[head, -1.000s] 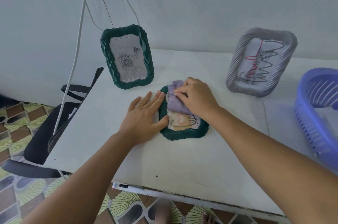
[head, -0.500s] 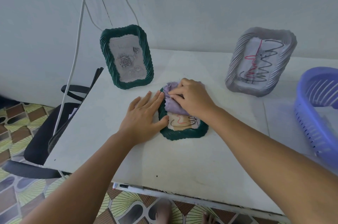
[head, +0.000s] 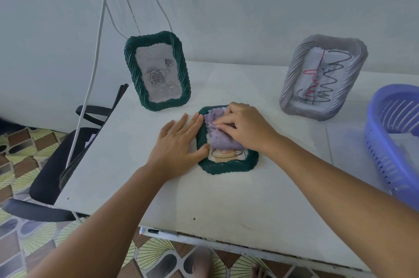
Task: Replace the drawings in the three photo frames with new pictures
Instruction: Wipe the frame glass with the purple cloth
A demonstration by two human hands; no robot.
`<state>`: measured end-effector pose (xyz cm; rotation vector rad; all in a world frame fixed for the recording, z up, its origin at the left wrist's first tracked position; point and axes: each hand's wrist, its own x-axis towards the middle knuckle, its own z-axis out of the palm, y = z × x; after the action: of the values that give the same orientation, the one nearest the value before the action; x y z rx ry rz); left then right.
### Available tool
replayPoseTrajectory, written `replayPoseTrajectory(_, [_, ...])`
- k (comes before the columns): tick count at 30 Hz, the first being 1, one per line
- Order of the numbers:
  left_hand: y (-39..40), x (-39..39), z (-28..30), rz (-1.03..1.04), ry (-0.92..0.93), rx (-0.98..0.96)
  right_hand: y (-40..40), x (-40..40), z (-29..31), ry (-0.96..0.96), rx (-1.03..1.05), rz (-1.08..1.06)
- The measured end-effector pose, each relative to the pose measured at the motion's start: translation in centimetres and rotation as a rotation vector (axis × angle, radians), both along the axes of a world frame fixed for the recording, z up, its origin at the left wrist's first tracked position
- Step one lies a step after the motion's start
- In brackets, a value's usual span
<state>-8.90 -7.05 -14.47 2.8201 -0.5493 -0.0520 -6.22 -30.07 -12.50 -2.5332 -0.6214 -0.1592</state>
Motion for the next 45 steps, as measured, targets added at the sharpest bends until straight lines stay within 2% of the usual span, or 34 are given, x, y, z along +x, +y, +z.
replayPoseTrajectory(2, [-0.1,0.0,0.0,0.001,0.003,0.002,-1.3,-0.1,0.1,-0.018,-0.011,-0.016])
replayPoseTrajectory(6, [-0.1,0.0,0.0,0.001,0.000,0.000,0.2,1.0,-0.1,-0.073,-0.044,-0.192])
replayPoseTrajectory(9, [-0.1,0.0,-0.1,0.008,-0.005,-0.001,2.4,0.7,-0.2,-0.063,-0.003,-0.135])
replayPoseTrajectory(13, [0.0,0.0,-0.1,0.005,-0.006,-0.002,0.3,-0.3,0.1,0.007,0.000,-0.017])
replayPoseTrajectory(19, [-0.1,0.0,0.0,-0.001,-0.001,0.002,0.8,0.7,-0.5,-0.082,-0.012,-0.203])
replayPoseTrajectory(22, [-0.1,0.1,-0.1,0.009,-0.010,0.003,1.6,0.1,-0.6,-0.075,0.035,-0.138])
replayPoseTrajectory(25, [0.0,0.1,0.0,0.006,-0.007,0.013,-0.7,-1.2,-0.5,-0.077,-0.016,-0.046])
replayPoseTrajectory(28, [-0.1,0.1,0.1,0.002,0.006,0.016,-2.4,-1.1,-0.4,-0.103,-0.020,-0.106])
replayPoseTrajectory(32, [-0.1,0.0,0.1,-0.004,0.012,0.022,-0.5,-0.1,-0.6,-0.104,-0.027,-0.250])
replayPoseTrajectory(39, [-0.2,0.0,0.1,-0.002,0.012,0.029,-2.6,-2.8,-0.7,-0.065,0.019,-0.111])
replayPoseTrajectory(45, [-0.3,0.0,0.2,0.000,0.023,0.038,-0.8,-0.1,-0.5,-0.055,-0.072,-0.349])
